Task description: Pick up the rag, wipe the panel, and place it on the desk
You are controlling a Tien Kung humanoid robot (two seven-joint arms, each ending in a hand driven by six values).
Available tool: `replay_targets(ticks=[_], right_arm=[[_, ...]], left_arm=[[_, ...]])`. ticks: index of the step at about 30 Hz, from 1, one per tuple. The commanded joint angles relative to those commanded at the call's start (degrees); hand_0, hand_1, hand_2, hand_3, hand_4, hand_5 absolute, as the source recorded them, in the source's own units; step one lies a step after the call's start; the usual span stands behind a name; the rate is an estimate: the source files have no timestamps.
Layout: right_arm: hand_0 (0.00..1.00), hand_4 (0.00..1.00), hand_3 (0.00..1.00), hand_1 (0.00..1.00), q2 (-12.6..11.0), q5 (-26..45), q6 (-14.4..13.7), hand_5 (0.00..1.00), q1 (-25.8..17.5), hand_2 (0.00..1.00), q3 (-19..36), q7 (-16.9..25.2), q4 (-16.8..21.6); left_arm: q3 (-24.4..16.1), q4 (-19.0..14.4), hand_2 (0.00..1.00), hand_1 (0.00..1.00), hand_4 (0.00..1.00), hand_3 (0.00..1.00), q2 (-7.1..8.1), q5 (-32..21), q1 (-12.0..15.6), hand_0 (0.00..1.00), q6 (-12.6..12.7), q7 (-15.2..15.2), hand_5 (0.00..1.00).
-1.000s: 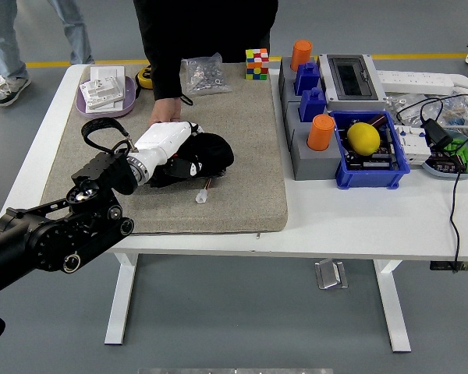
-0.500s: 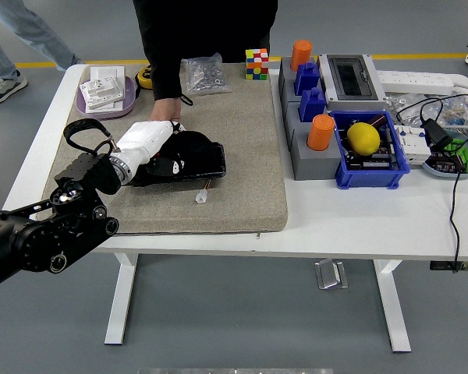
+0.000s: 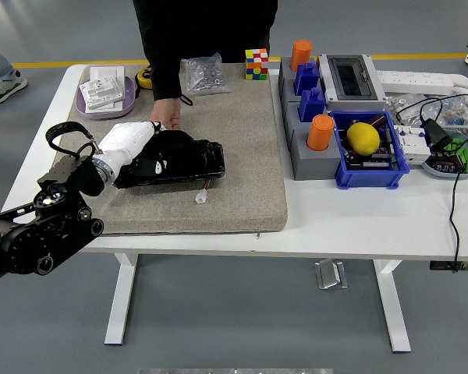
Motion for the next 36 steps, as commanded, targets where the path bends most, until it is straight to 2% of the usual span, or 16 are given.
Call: replay_targets(ticks=[7,14,19,36], right_arm=[[0.728,0.998,0.588,0.607,0.14,-0.39,-0.03,0.426,-0.07,0.681,0.73,0.01,-0.03],[0.728,0.998,0.589,0.606,0.19,-5.57,0.22,0.427,-0.31,0.681,6.37,-0.99,-0.04],[0.728,0.998,0.59,0.606,0.18,-6.42,0.28,0.428,-0.43,0.681,7.42,-1.14,-0.04],[0.728,0.998,0.588,0.606,0.3,-6.89,0.21,0.429,-0.56,0.681,8.15,-1.07,-0.04]], left_arm=[[-1.25,0.9,0.47,0.182,0.343,0.366,1.53,0.51,0.61,0.238,0.31,-0.14,0.002],[-2.51,1.52,0.47,0.181,0.342,0.366,3.16,1.02,1.66,0.237,0.51,-0.19,0.002],[-3.14,1.91,0.471,0.181,0.343,0.366,4.25,1.46,2.06,0.236,0.68,-0.21,0.002],[-3.68,2.13,0.468,0.177,0.346,0.365,5.3,1.93,2.66,0.236,0.94,-0.21,0.002]])
